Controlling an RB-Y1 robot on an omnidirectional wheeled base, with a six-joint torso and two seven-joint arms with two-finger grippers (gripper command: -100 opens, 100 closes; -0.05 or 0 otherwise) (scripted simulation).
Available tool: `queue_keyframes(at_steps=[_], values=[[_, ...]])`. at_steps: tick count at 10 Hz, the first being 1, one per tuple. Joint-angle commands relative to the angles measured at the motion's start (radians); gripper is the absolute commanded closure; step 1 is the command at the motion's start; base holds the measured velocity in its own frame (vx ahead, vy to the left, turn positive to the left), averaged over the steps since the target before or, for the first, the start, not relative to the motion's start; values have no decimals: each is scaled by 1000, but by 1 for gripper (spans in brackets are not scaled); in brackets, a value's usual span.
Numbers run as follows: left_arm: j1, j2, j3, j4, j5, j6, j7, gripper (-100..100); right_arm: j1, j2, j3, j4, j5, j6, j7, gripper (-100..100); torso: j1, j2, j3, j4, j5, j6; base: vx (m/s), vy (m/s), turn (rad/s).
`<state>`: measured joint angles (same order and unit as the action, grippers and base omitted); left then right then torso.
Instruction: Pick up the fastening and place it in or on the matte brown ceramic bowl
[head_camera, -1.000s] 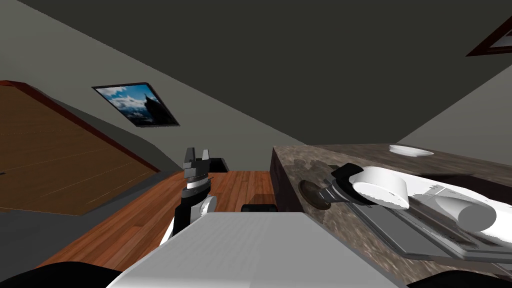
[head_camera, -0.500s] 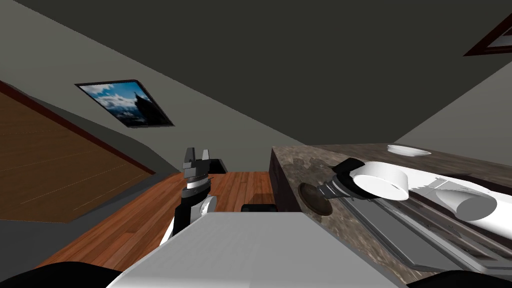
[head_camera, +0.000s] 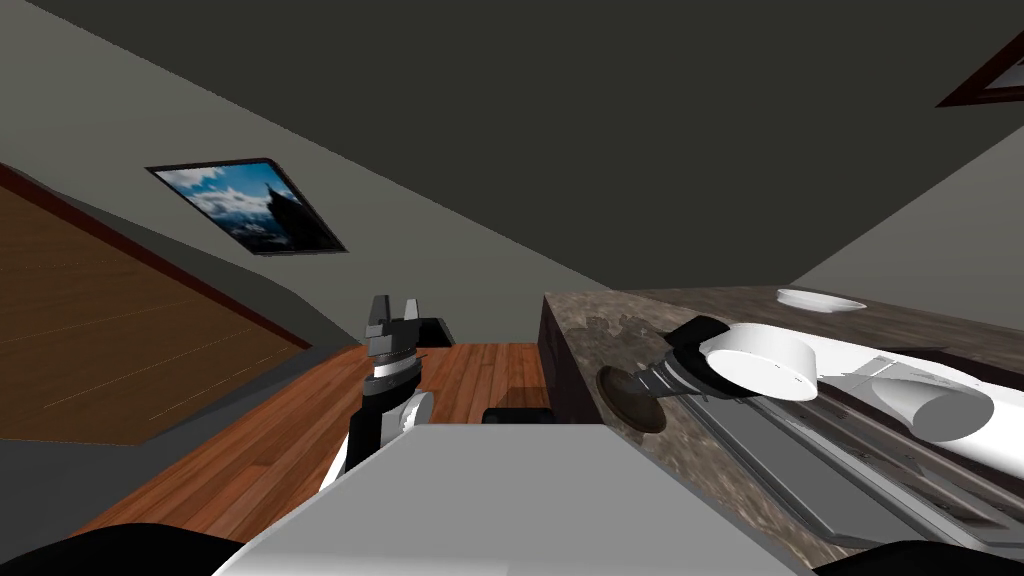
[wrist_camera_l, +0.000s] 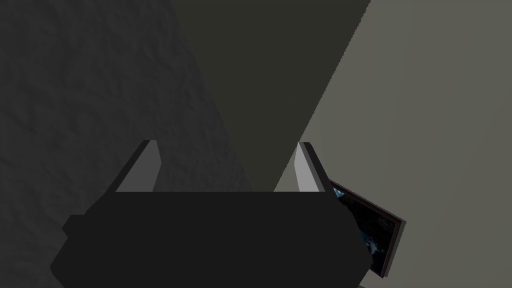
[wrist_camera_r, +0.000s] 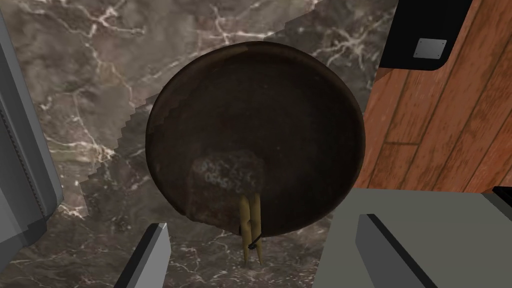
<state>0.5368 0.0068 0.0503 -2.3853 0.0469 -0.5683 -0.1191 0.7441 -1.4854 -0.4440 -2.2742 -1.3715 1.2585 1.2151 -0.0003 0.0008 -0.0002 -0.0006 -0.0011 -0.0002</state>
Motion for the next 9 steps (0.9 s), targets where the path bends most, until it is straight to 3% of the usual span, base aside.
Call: queue_keyframes(at_steps=[1,2,5,9], values=[[0,0,0,0,0,0,0,0,0,0,0,0,0,0,0,0,0,0,0,0,0,0,0,0,0],[0,0,0,0,0,0,0,0,-12,-19,-27,30,-34,24,-27,-100,0,0,0,0,0,0,-76,-31,315],[0,0,0,0,0,0,0,0,-31,-48,-67,74,-84,59,-68,-100,4,5,3,1,1,-1,-85,44,275],[0,0,0,0,0,0,0,0,-31,-48,-67,74,-84,59,-68,-100,-1,1,1,0,0,1,-24,2,12]])
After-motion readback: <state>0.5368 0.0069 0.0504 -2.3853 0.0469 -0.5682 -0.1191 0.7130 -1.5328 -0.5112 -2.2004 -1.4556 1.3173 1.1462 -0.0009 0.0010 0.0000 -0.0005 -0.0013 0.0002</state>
